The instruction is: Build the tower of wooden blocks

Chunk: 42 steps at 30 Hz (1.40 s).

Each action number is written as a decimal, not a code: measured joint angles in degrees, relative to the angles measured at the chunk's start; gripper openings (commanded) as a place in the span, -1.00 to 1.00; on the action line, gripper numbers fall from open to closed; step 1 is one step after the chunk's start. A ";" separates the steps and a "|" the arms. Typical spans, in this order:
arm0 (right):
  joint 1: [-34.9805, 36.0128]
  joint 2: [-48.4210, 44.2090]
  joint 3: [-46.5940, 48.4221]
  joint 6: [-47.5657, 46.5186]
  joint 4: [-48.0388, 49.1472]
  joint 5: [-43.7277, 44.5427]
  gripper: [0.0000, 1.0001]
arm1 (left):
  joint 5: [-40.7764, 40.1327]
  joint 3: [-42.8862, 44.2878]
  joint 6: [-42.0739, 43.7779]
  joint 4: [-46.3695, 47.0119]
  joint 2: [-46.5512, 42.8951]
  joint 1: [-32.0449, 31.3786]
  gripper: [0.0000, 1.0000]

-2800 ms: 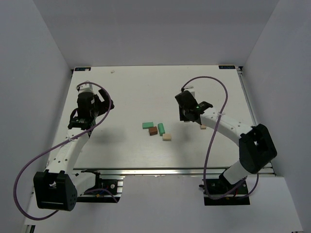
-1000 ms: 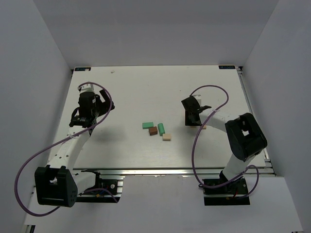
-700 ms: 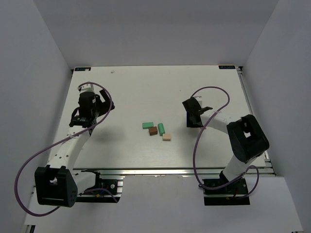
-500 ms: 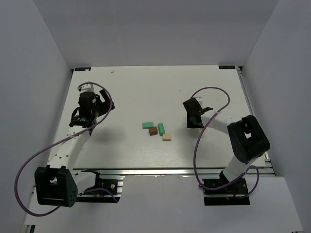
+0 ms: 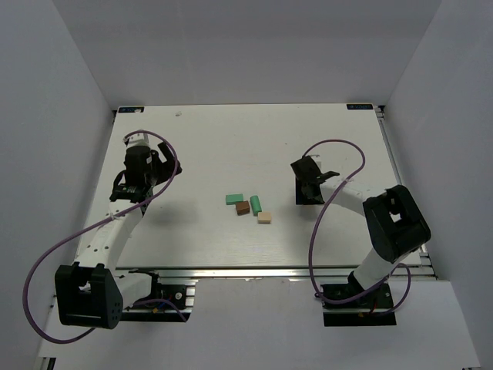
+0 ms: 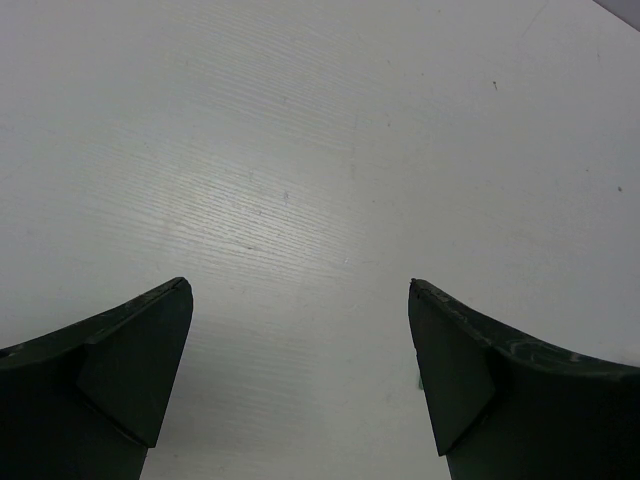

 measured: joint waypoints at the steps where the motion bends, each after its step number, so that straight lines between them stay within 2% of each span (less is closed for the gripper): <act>1: 0.00 -0.15 0.02 0.00 -0.04 -0.20 0.01 | 0.00 0.00 -0.02 0.00 0.00 0.00 0.96; 7: 0.00 -2.29 0.02 -0.09 -0.63 -0.98 0.07 | 0.00 0.00 -0.02 0.00 0.00 0.00 0.96; 13: 0.39 -5.27 0.02 -3.54 -0.66 -3.15 0.28 | 0.02 0.00 -0.02 0.00 0.00 0.00 0.96; 14: 0.72 -5.92 0.04 -4.74 -0.55 -3.78 0.50 | 0.02 0.00 0.00 0.00 0.00 0.00 0.96; 16: 2.12 -7.37 0.26 -6.97 -0.13 -5.14 0.78 | 0.02 0.00 0.00 0.00 0.00 0.00 0.96; 23: 13.66 -11.06 1.05 -21.77 4.31 -11.61 0.79 | 0.24 0.00 0.00 0.02 0.00 0.00 0.96; 26: 18.82 -9.92 2.95 -27.61 4.61 -14.23 0.79 | 0.44 0.00 0.00 0.02 0.00 0.00 0.96; 32: 20.02 -2.71 9.88 -36.26 3.76 -19.56 0.79 | 0.57 0.00 0.11 0.02 -0.04 0.00 0.96; 38: 21.55 5.92 19.65 -49.20 -4.90 -26.97 0.79 | 2.23 -0.09 0.63 0.11 -0.11 0.00 0.96; 42: 22.49 7.41 20.85 -55.58 -6.08 -30.58 0.79 | 2.08 -0.09 0.70 0.04 -0.11 0.00 0.96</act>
